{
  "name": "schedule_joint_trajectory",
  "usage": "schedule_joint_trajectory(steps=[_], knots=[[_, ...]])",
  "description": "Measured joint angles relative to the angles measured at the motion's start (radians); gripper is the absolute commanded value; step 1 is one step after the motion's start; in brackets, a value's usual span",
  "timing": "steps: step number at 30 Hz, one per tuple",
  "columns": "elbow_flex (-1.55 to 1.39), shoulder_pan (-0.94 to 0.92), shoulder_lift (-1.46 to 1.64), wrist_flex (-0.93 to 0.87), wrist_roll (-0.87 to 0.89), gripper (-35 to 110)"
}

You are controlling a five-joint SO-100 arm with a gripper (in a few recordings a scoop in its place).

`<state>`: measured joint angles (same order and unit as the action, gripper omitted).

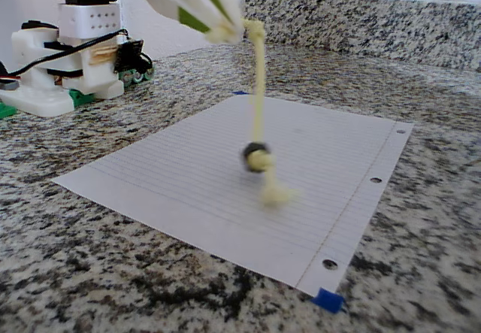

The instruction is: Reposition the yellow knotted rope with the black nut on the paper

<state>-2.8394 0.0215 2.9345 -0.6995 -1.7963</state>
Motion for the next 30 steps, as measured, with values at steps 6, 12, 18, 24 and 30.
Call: schedule_joint_trajectory(steps=[6, 12, 18, 24, 30], knots=[[-0.081, 0.091, 0.06, 0.026, 0.0, 0], [-0.121, 0.087, 0.097, 0.026, 0.0, 0], [-0.121, 0.006, 0.107, 0.077, 0.0, 0], [-0.121, -0.189, 0.175, 0.163, 0.002, 0], [-0.121, -0.397, 0.284, 0.152, 0.034, 0]])
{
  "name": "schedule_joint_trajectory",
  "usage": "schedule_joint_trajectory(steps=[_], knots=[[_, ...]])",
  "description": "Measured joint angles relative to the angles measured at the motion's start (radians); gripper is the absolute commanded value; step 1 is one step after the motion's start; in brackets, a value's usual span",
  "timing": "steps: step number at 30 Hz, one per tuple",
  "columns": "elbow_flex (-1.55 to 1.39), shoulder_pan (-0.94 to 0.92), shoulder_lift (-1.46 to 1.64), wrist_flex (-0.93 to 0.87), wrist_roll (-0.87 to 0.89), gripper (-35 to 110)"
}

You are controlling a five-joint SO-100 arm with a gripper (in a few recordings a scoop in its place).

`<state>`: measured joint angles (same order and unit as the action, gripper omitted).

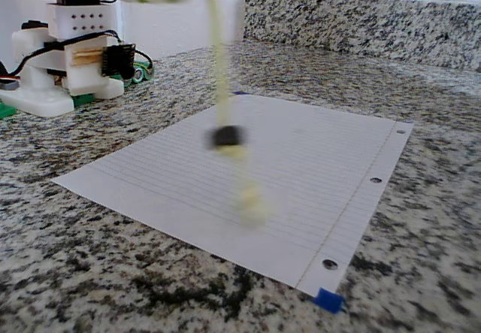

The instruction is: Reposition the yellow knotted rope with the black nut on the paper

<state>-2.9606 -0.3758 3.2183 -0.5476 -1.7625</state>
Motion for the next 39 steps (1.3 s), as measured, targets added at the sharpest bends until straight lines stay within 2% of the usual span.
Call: schedule_joint_trajectory(steps=[4, 14, 34, 35, 38, 39], knots=[[-0.018, 0.003, 0.083, -0.109, 0.04, 0], [-0.064, 0.184, 0.127, -0.414, 0.071, 0], [-0.114, 0.385, 0.135, -0.43, 0.069, 0], [-0.114, 0.394, 0.133, -0.43, 0.069, 2], [-0.117, 0.408, 0.147, -0.423, 0.069, 34], [-0.117, 0.41, 0.149, -0.423, 0.069, 39]])
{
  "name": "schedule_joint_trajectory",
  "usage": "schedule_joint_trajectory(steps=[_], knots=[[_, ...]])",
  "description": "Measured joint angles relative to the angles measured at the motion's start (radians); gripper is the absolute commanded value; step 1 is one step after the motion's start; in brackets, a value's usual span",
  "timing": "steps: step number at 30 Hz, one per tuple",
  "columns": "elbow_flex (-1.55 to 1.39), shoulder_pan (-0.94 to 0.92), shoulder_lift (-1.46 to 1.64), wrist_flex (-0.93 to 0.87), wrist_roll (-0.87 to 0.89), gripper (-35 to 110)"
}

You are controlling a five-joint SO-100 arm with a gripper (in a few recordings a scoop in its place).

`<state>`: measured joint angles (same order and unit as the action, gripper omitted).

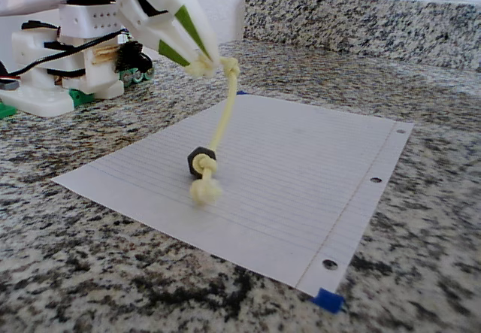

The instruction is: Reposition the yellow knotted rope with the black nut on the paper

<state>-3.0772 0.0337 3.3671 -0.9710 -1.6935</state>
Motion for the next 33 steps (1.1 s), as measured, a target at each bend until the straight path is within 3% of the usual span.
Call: schedule_joint_trajectory(steps=[4, 18, 23, 33], knots=[[-0.009, -0.002, 0.0, -0.003, -0.002, 57], [-0.012, -0.043, -0.028, 0.118, -0.002, 56], [-0.012, -0.091, -0.195, 0.238, -0.002, 56], [0.169, -0.138, -0.583, 0.272, -0.002, 57]])
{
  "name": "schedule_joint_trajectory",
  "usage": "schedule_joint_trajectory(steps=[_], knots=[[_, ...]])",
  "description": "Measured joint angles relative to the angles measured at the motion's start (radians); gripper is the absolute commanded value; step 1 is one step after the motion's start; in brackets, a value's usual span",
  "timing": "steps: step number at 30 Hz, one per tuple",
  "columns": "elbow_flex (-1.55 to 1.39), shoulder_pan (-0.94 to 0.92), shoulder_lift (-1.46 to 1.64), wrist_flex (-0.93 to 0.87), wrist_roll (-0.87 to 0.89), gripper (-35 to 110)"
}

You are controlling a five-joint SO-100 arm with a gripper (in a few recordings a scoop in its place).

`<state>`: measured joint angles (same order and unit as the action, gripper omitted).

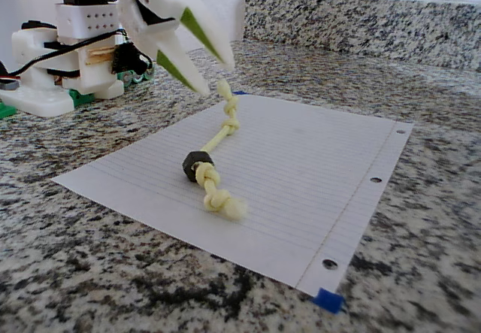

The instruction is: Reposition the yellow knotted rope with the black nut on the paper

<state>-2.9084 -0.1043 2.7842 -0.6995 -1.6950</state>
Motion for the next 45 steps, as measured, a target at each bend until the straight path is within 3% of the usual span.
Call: schedule_joint_trajectory(steps=[12, 28, 39, 45], knots=[[0.46, -0.089, -0.62, -0.12, 0.063, 56], [0.68, -0.195, -0.93, -0.087, 0.738, 48], [0.762, -0.256, -1.008, -0.066, 1.032, 48], [0.811, -0.27, -1.088, -0.049, 1.074, 44]])
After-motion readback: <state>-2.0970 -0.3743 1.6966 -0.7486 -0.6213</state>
